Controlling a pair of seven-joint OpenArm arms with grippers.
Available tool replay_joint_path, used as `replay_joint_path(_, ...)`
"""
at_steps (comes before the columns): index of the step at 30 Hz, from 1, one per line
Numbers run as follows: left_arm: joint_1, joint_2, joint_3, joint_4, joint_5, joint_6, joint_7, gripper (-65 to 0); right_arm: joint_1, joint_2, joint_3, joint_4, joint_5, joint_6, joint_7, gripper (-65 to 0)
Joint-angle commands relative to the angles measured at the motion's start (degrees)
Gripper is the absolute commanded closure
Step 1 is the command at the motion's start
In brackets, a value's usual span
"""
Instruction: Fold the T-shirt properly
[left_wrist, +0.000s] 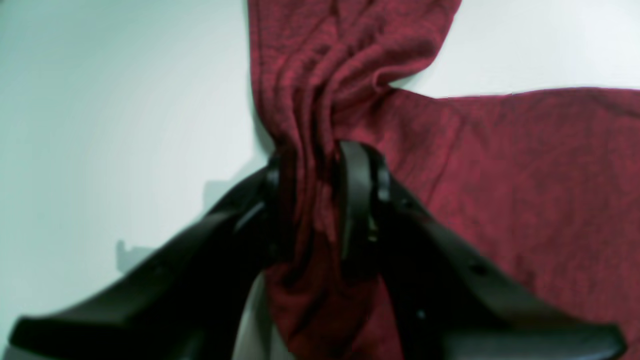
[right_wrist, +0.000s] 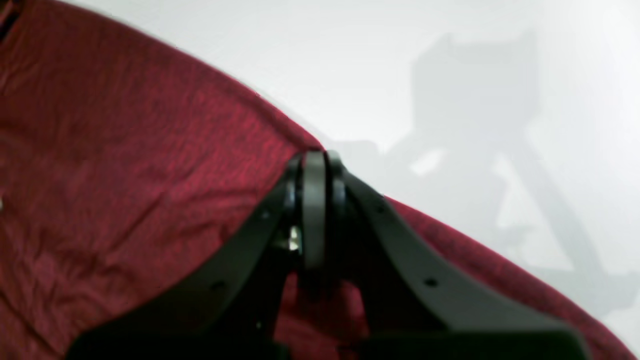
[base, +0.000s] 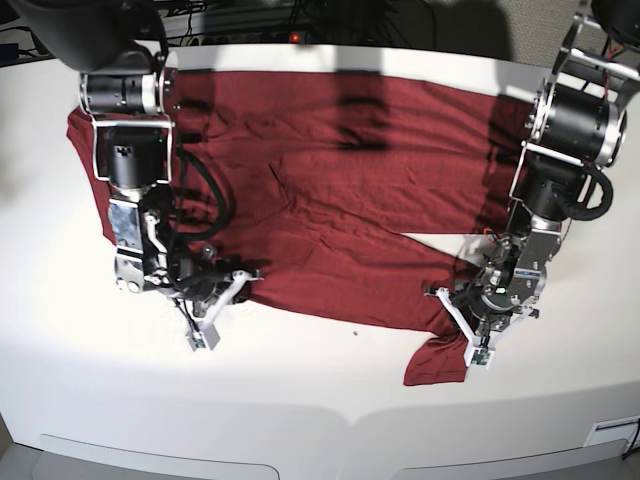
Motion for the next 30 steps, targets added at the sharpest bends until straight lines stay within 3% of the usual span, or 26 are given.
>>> replay_joint_path(1, 0.3, 0.1, 0.4, -0.3, 0.9, -1.3, 6.3, -15.5, 0.3, 1.3, -0.1, 0.0, -2.3, -0.7, -4.3, 0.0)
replay_joint_path(11, 0.3, -4.0, 0.4, 2.0, 0.9, -1.3, 5.8, -15.5, 0.3, 8.4, -0.1, 0.0, -2.0, -0.7, -5.5, 0.0)
replay_joint_path(13, 0.3, -4.7, 0.4, 2.6, 0.8, -1.1, 5.2, -15.5, 0.3, 8.9, -0.1, 0.0, -2.0, -0.8, -5.6, 0.0)
replay_joint_path(18, 0.3, -4.6, 0.4, 5.8, 0.5, -1.2, 5.8, -15.5, 0.3, 9.1, 0.1, 0.0, -2.1, -5.0, -5.5, 0.0)
replay_joint_path(24, 0.3, -4.9, 0.4, 13.9, -0.7, -0.9, 10.4, -15.5, 0.3, 9.1, 0.1, 0.0, -2.0, -5.3, -5.5, 0.0)
replay_joint_path(26, 0.3, -5.6, 0.4, 16.9, -0.6, 0.9, 9.2, -15.5, 0.3, 9.1, 0.1, 0.0, -2.1, -5.3, -5.5, 0.0)
replay_joint_path(30, -0.1, -6.5, 0.4, 18.1, -0.6, 3.6, 1.2, -15.5, 0.3, 9.1, 0.1, 0.0, -2.0, -5.3, -5.7, 0.0)
